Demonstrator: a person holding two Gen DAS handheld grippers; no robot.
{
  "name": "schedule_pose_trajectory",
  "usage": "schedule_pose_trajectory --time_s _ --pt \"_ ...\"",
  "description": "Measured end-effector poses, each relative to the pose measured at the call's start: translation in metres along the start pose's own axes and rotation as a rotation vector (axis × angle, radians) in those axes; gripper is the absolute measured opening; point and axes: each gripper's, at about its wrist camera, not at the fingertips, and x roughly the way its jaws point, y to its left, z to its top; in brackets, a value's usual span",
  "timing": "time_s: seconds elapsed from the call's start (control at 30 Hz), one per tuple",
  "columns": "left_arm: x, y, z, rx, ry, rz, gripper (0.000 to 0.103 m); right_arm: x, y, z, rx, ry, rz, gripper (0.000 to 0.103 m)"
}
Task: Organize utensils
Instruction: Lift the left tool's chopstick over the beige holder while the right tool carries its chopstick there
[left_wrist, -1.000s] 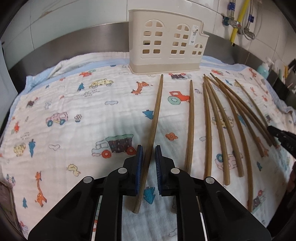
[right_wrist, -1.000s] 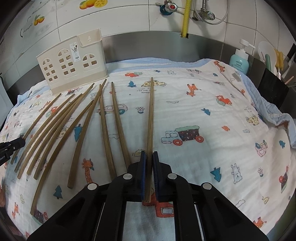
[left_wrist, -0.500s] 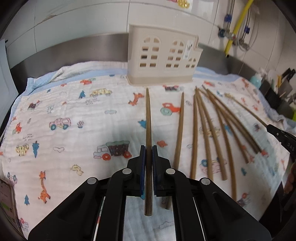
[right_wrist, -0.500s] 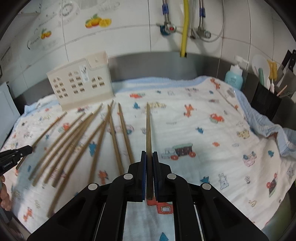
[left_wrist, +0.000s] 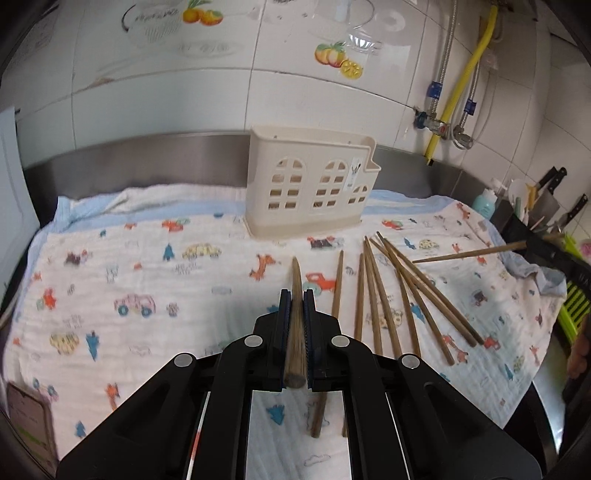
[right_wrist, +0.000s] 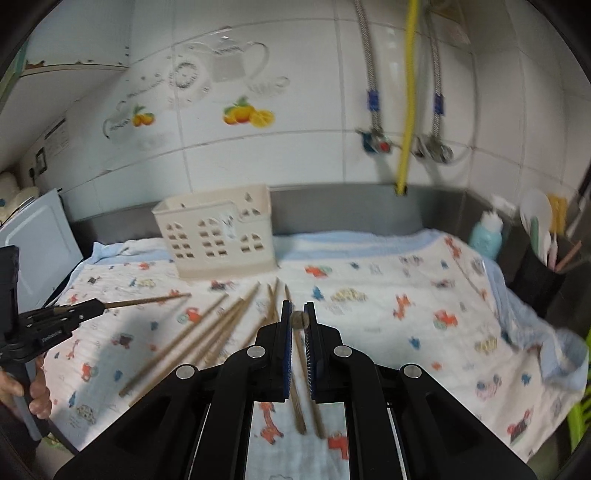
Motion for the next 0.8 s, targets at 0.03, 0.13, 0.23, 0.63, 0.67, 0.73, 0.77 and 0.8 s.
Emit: schedule_pose_trajectory --time_s 0.03,0.13,0.23,0.63,0.67,0.73,0.77,0.8 --pt "-0.001 0.0 0.003 0.002 -0.002 -0.003 0.005 -0.001 0.002 0.006 -0.01 -0.004 0.013 0.006" --pt "-0.006 0.002 0.015 0.001 -0.022 -0.019 0.005 -0.002 0.007 0.02 -0.028 -0.016 0.043 0.006" --pt "-0.008 0.003 0.031 0.007 -0.023 -0.025 0.005 -0.004 0.009 0.045 -0.04 -0.038 0.085 0.006" --pt "-0.015 -0.005 0.09 0.07 -0.053 -0.052 0.005 -0.001 0.023 0.153 -0.123 -0.061 0.192 0.006" --pt "-0.018 -0.006 0.096 0.076 -0.062 -0.054 0.005 0.002 0.023 0.159 -0.123 -0.059 0.194 0.006" --pt "-0.025 -0.012 0.108 0.093 -0.09 -0.057 0.005 0.013 0.026 0.171 -0.127 -0.041 0.201 0.006" --pt "-0.029 -0.016 0.117 0.104 -0.108 -0.061 0.005 0.02 0.027 0.175 -0.123 -0.028 0.208 0.006" --pt "-0.033 -0.018 0.122 0.111 -0.123 -0.06 0.005 0.026 0.028 0.178 -0.121 -0.014 0.213 0.006"
